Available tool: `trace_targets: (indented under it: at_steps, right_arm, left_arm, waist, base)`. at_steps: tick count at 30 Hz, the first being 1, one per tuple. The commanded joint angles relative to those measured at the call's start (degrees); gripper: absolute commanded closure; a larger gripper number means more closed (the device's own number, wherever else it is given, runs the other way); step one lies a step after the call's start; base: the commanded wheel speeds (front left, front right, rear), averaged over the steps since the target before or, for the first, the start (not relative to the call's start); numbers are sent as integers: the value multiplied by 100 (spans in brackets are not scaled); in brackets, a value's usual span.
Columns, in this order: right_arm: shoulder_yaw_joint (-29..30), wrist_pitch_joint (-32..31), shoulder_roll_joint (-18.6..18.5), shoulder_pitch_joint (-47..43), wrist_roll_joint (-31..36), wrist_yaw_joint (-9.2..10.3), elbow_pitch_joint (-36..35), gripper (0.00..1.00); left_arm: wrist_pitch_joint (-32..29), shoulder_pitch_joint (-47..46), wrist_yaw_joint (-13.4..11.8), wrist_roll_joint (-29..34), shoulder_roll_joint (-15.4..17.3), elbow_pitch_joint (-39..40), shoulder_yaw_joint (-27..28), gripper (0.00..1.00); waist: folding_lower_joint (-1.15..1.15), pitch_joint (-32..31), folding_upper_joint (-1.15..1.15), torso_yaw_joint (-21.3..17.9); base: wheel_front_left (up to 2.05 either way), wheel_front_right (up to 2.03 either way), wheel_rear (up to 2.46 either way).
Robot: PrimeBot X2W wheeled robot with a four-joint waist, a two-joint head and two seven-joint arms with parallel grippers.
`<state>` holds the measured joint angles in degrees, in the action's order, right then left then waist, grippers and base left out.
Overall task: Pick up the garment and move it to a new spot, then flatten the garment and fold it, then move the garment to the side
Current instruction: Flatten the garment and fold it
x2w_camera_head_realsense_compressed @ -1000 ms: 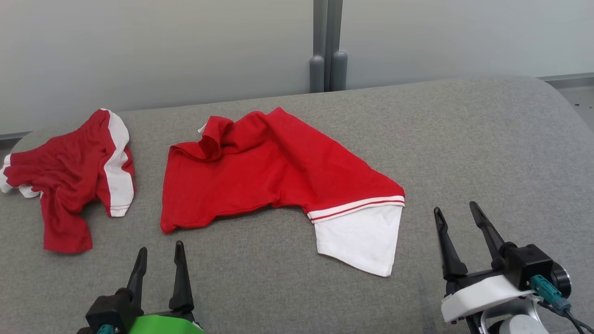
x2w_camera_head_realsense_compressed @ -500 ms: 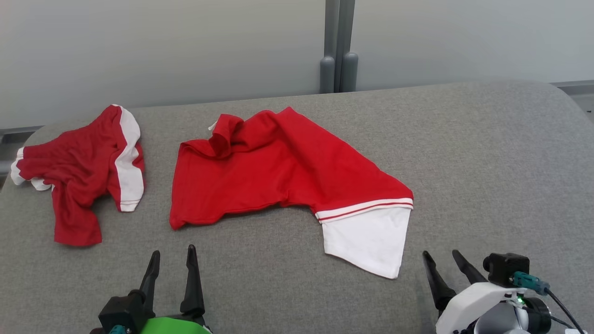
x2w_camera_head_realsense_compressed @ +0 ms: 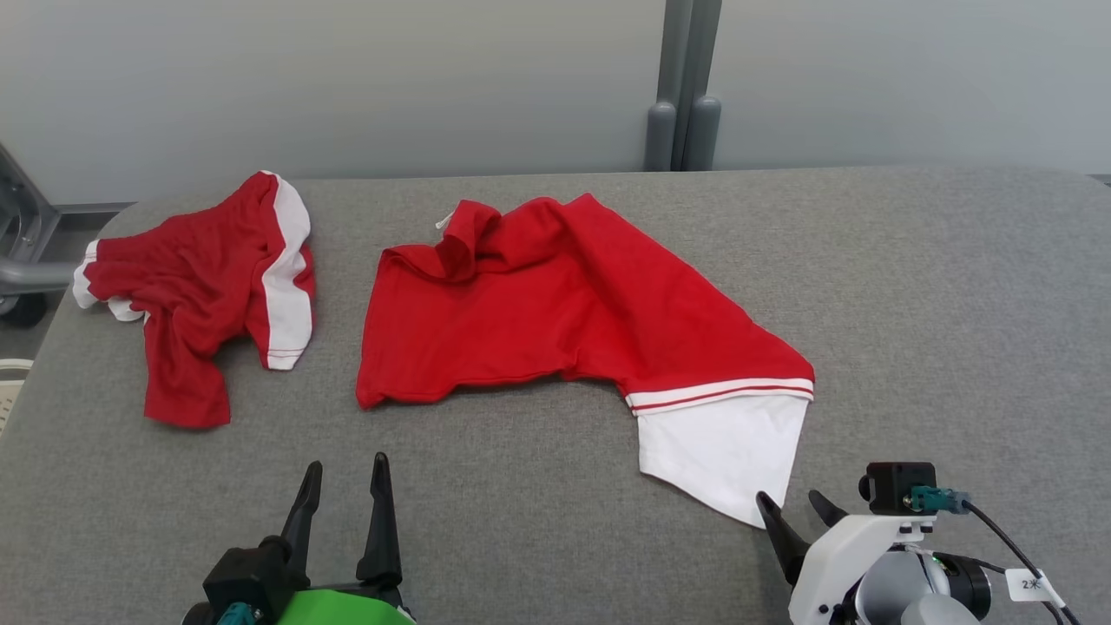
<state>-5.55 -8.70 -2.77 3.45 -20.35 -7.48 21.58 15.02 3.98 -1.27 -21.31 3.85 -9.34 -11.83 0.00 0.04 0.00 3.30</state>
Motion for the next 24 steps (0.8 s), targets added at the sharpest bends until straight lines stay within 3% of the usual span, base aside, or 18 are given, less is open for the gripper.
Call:
trace_targets:
  at_steps: [1, 10, 17, 18, 20, 21, 22, 24]
  right_arm:
    - [-10, -56, -21, 137, 72, -2, 131, 0]
    - [-45, -412, -19, 569, 555, -2, 922, 0]
    - [-314, -447, -6, 639, 716, -3, 957, 0]
    - [-313, -408, -7, 651, 759, -3, 929, 7]
    - [-290, -382, -10, 683, 905, -3, 892, 60]
    - [-263, -368, -10, 699, 956, -2, 867, 73]
    - [-238, -356, -11, 712, 995, -2, 843, 97]
    - [-169, -329, -22, 725, 1032, -1, 787, 100]
  left_arm:
    - [17, -110, 22, -4, -23, 21, -17, 0]
    - [17, -207, 32, -27, -49, 55, -92, 0]
    - [17, -227, 29, -37, -62, 69, -65, 0]
    - [17, -233, 35, -39, -63, 68, -52, 0]
    - [17, -235, 32, -31, -65, 69, -31, 0]
    - [16, -231, 31, -24, -66, 70, -24, 0]
    - [16, -226, 33, -21, -67, 70, -17, 0]
    - [17, -225, 41, -17, -67, 60, -3, 0]
  waist:
    - [0, 60, 0, 106]
    - [0, 151, 0, 366]
    - [0, 201, 0, 390]
    - [0, 208, 0, 386]
    - [0, 217, 0, 371]
    - [0, 220, 0, 361]
    - [0, 220, 0, 350]
    - [0, 224, 0, 326]
  base:
    - [0, 0, 0]
    - [0, 0, 0]
    - [0, 0, 0]
    - [0, 0, 0]
    - [0, 0, 0]
    - [0, 0, 0]
    - [0, 0, 0]
    - [0, 0, 0]
